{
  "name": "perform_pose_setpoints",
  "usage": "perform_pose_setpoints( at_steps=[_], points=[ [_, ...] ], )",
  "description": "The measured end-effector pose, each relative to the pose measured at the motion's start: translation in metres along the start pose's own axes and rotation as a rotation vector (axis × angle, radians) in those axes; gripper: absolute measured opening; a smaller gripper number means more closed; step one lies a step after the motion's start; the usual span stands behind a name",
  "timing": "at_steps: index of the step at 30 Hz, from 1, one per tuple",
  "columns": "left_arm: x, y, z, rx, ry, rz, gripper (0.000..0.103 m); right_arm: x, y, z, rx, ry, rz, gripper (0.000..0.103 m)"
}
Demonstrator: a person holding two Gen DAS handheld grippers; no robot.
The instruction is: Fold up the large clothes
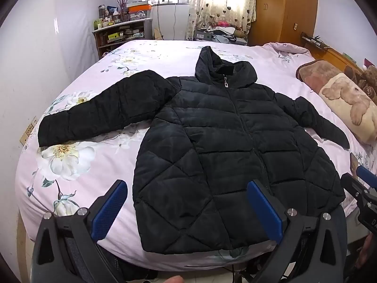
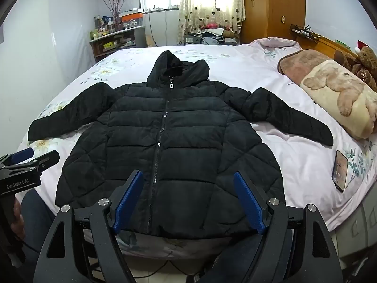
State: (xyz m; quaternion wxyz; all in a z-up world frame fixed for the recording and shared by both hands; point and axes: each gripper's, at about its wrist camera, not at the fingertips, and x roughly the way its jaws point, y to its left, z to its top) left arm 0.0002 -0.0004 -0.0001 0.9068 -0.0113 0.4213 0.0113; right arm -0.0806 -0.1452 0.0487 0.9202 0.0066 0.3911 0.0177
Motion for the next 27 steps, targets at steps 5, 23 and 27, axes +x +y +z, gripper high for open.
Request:
perform_pose_setpoints(
  at_steps=[5,23,27],
  points=[
    [0.0009,-0.0025,-0.0005,-0.003,0.006,0.001,0.103,0.0016,0.0,0.0005,0.007,0.002,0.004,0.078],
    [0.007,-0.0013,-0.0045,0.003,0.013,-0.022,0.103,0.0068,0.001,0.0019,0.004,0.021,0.004,0.079],
    [0.0077,-0.0019,-0.0058,0.003,0.014,-0.022,0.103,0.0079,0.0024,0.0017,-0.002,0.025,0.007,0.079]
  ],
)
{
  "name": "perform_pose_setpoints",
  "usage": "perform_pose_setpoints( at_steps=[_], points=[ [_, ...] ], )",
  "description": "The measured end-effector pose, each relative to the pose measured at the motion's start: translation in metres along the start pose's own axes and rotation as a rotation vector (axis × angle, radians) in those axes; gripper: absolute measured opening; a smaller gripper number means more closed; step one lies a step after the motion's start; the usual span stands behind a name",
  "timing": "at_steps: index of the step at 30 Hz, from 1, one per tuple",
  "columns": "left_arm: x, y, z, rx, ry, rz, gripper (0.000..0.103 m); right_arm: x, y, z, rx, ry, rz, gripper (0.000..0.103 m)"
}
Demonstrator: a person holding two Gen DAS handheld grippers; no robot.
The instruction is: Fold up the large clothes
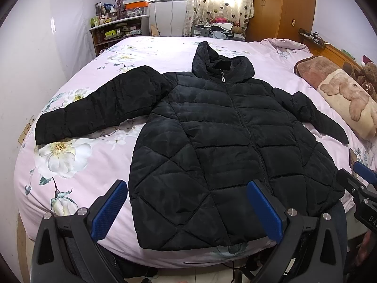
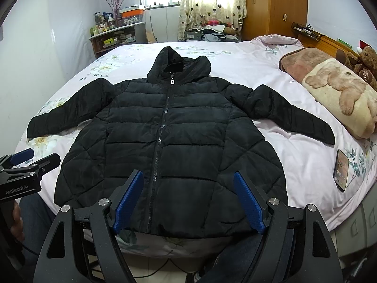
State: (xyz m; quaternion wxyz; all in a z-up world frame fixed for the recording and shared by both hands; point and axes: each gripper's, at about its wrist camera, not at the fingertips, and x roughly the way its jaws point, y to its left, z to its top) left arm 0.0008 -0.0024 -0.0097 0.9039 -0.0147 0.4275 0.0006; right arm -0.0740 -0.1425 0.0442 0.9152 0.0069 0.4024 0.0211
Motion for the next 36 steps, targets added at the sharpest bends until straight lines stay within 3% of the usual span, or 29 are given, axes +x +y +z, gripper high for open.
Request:
perform_pose_setpoints(
  at_steps=[36],
  points=[
    [0.002,-0.0031,-0.0036,0.001,0.017,-0.008,0.103,0.0017,0.0045,-0.0019,-0.002,0.011,0.005,0.079]
  ],
)
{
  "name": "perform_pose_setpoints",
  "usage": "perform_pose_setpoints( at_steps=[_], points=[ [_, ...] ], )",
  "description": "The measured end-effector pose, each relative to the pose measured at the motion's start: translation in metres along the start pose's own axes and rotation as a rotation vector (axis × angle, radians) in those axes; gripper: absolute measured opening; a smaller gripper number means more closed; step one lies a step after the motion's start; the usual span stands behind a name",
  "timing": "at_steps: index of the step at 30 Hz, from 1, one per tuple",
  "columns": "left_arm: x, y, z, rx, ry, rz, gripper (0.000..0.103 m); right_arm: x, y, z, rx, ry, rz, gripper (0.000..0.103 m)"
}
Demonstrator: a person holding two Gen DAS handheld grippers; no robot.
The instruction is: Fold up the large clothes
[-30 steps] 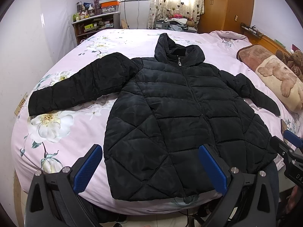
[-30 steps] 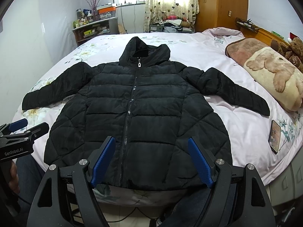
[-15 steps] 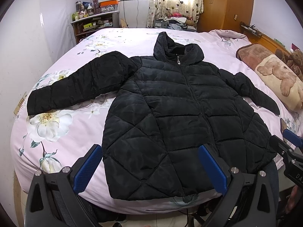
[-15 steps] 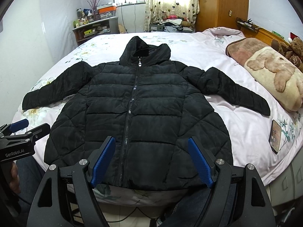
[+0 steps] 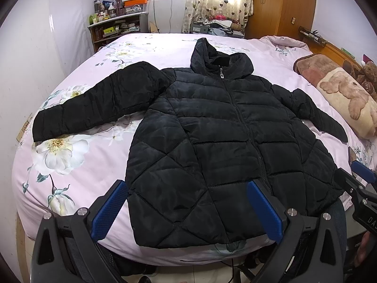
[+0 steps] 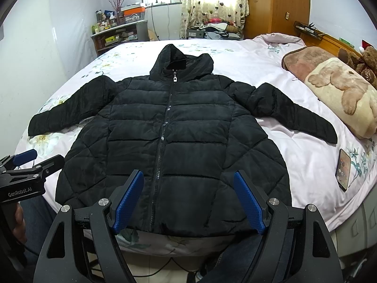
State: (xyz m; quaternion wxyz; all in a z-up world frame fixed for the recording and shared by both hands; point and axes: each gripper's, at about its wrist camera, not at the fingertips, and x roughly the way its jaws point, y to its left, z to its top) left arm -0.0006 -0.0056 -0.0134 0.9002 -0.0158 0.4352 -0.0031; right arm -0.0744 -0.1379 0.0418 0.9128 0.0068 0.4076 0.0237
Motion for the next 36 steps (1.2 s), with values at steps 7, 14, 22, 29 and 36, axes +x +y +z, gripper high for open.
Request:
perform_pose_setpoints(
  at_steps=[7,14,22,29,36],
  points=[
    [0.0,0.0,0.0,-0.001,0.0,-0.001,0.103,0.0,0.0,0.0,-0.001,-0.001,0.0,0.078],
    [0.0,0.0,0.001,-0.001,0.001,0.0,0.103,0.001,0.002,-0.001,-0.004,-0.001,0.0,0.078],
    [0.0,0.0,0.001,-0.001,0.002,0.0,0.103,0.001,0.002,0.0,-0.003,0.0,0.001,0.078],
    [0.003,0.0,-0.001,-0.007,0.016,0.0,0.103,0.001,0.004,-0.001,-0.003,0.003,0.001,0.079],
    [0.013,0.008,0.002,-0.011,0.024,0.011,0.103,0.008,0.003,0.001,-0.005,0.016,0.003,0.079]
  ],
)
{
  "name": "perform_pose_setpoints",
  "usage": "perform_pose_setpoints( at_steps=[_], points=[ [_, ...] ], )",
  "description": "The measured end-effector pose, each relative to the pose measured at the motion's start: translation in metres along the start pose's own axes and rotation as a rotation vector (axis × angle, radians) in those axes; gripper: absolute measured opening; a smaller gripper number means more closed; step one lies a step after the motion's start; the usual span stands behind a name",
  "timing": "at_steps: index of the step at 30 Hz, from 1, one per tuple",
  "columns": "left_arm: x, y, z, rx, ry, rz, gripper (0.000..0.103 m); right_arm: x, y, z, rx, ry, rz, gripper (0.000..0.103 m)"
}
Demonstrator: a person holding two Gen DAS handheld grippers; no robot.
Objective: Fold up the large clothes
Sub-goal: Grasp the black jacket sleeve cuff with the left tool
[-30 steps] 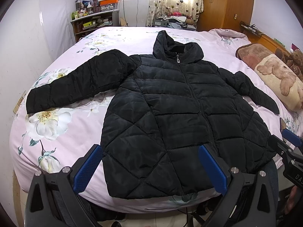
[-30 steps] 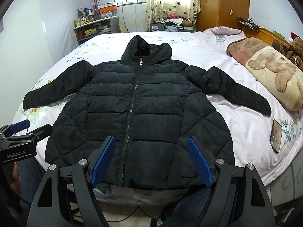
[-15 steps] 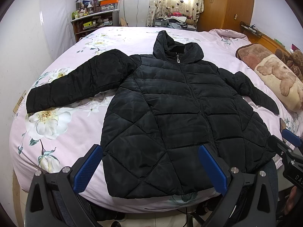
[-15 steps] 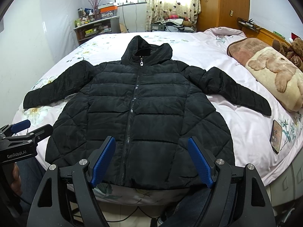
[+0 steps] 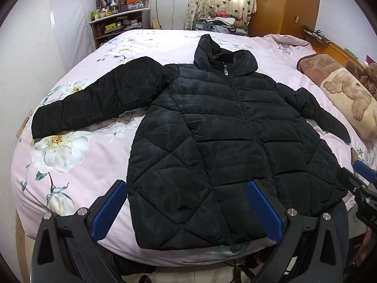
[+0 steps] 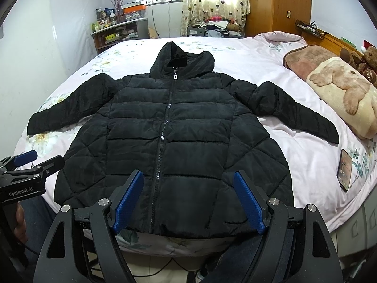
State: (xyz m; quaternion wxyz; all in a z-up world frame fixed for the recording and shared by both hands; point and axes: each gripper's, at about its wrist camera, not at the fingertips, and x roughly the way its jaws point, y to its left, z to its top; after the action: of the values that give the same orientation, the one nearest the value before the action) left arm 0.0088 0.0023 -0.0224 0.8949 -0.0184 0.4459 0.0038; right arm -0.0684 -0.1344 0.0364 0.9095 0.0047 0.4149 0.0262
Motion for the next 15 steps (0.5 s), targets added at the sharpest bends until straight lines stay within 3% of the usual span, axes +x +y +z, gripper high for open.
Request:
perform_pose_setpoints(
  at_steps=[8,15],
  points=[
    [0.03,0.04,0.018,-0.057,0.002,0.044,0.103,0.025,-0.001,0.026,-0.019,0.001,-0.003,0.079],
    [0.073,0.106,0.04,-0.213,0.016,0.084,0.103,0.067,0.008,0.059,-0.061,0.012,0.003,0.079]
  ],
)
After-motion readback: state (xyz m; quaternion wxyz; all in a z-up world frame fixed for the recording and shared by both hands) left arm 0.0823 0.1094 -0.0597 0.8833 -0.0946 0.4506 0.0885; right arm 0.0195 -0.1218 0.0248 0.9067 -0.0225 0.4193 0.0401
